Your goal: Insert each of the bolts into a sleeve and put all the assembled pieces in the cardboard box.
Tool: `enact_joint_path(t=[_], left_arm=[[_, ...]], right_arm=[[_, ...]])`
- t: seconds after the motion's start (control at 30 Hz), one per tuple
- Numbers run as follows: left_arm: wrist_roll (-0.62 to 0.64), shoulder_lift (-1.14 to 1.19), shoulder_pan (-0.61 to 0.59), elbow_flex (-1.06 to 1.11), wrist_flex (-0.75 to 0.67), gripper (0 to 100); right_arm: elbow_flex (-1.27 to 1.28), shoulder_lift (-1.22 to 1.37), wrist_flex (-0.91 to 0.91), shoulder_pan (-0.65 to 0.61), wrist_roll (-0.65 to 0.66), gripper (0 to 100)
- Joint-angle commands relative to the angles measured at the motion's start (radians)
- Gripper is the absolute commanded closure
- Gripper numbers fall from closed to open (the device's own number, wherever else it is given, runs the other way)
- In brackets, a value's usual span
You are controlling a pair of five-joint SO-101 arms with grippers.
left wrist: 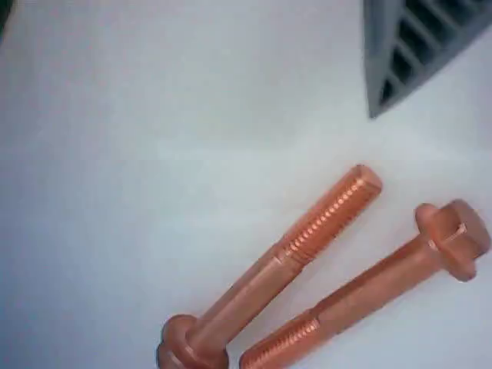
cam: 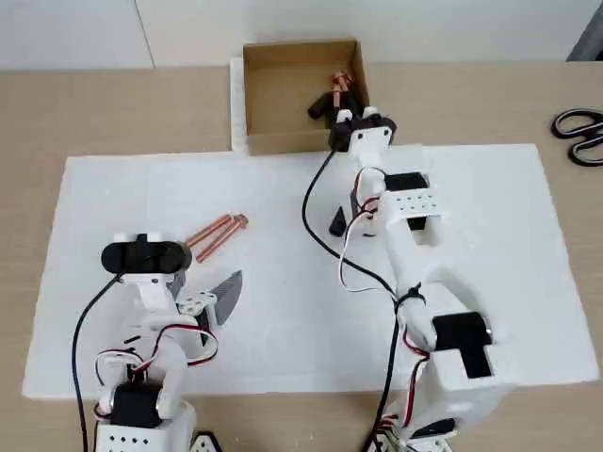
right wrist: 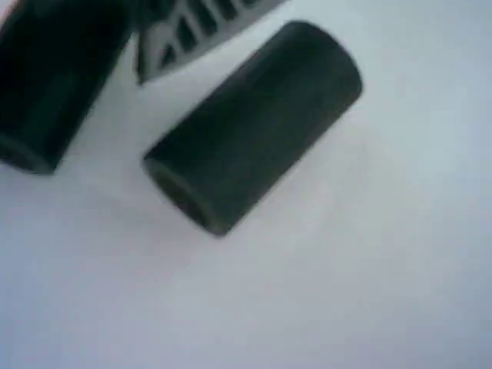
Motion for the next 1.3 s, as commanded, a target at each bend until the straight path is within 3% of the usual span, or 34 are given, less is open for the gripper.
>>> enact_joint_path(t=[0.0,0.33,0.57,0.8,1.27], left_arm=[[-0.003,-0.008,0.005,-0.004,-0.023,70],[-0.003,-0.008,0.005,-0.004,-0.023,70],[-0.003,-0.008,0.005,-0.004,-0.023,70],[-0.003,-0.008,0.005,-0.004,-0.023,70],[-0.002,-0.008,0.005,-0.004,-0.023,70]], right_arm=[[-0.021,0.001,-0.025,0.005,0.009,80.1],[-0.028,0.096,-0.044,0.005,0.009,80.2],[-0.063,0.119,-0.036,0.007,0.009,99.6],[-0.064,0.111,-0.028,0.012,0.009,98.6],[-0.554,0.091,0.522,0.088,0.015,99.2]])
